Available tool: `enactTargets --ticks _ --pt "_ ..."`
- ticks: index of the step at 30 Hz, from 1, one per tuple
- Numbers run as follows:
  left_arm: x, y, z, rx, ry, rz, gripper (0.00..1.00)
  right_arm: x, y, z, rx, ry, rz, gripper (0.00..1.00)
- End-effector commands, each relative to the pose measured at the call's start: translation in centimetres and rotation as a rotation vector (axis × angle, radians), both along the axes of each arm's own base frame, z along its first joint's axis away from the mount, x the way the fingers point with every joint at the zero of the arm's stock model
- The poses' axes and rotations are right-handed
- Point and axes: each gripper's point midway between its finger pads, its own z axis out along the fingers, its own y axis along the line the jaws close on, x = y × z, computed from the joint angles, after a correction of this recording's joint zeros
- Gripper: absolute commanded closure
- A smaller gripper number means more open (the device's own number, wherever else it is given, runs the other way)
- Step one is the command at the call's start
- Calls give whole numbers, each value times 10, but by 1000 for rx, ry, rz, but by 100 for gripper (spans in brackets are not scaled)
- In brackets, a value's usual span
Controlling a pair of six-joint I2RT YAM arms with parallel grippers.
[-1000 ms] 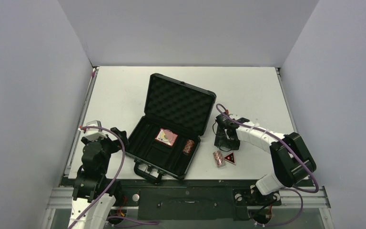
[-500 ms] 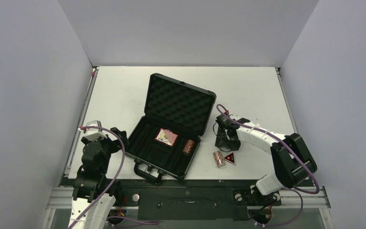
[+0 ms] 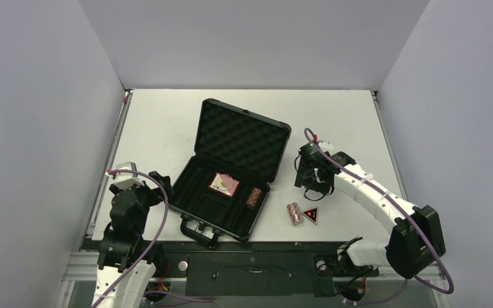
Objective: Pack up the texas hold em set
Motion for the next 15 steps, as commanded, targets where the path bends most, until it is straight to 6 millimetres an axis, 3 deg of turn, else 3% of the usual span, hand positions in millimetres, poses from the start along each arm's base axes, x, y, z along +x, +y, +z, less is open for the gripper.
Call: enactTargets --ticks 1,8,15 --pt "3 0 14 -15 -48 4 4 4 -6 34 1 -72 -17 66" --pt "5 -4 11 -15 -35 -15 4 6 -3 76 62 -162 -12 66" --pt "4 -3 12 -15 -41 -12 4 10 18 124 185 -254 77 66"
